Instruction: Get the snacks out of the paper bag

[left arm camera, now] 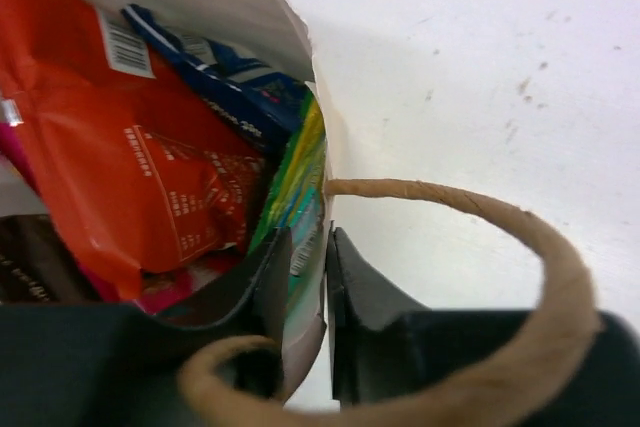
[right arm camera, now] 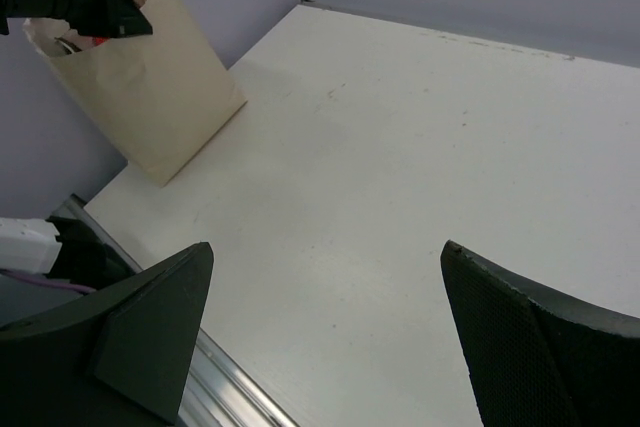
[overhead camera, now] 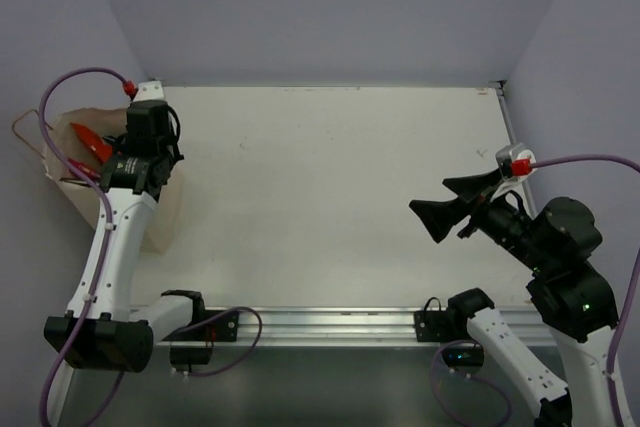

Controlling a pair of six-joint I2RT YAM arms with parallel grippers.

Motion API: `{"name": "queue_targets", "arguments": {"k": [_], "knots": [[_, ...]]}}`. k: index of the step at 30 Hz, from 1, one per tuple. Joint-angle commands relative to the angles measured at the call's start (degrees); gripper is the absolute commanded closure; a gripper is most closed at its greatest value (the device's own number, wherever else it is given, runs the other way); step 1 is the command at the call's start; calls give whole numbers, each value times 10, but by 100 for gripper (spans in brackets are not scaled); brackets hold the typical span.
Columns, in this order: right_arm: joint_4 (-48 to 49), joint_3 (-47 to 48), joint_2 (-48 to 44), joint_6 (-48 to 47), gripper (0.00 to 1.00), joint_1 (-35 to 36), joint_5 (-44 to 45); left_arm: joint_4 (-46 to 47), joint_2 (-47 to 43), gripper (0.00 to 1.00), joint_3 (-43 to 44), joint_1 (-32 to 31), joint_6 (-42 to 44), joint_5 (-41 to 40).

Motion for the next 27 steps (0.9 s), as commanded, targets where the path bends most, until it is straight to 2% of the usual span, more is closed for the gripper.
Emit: {"name": "queue_targets", "arguments": {"k": [1, 3, 5, 7, 8, 9, 14, 23, 26, 27], "knots": [[-2, 1, -12, -17, 1, 1, 24, 54, 2, 88, -2, 4, 32, 110], [-4, 1, -15, -19, 1, 1, 32, 59, 10, 100, 1, 3, 28, 174], [-3, 0, -18, -21, 1, 1, 40, 60, 21, 100, 19, -3, 18, 219], [0, 0, -18, -23, 1, 1, 44, 62, 42, 100, 39, -46, 0, 244], [1, 0, -18, -23, 1, 0, 46, 62, 52, 100, 67, -73, -3, 236], [3, 0, -18, -25, 1, 1, 48, 63, 63, 100, 82, -134, -13, 224], [4, 1, -13, -30, 1, 1, 60, 74, 139, 100, 157, -284, -63, 203], [0, 6, -9, -40, 1, 1, 76, 86, 261, 100, 253, -424, -98, 151], [-4, 9, -9, -45, 1, 1, 82, 77, 274, 80, 277, -432, -100, 142], [-5, 9, -9, -47, 1, 1, 84, 68, 276, 66, 282, -432, -99, 130]]}}
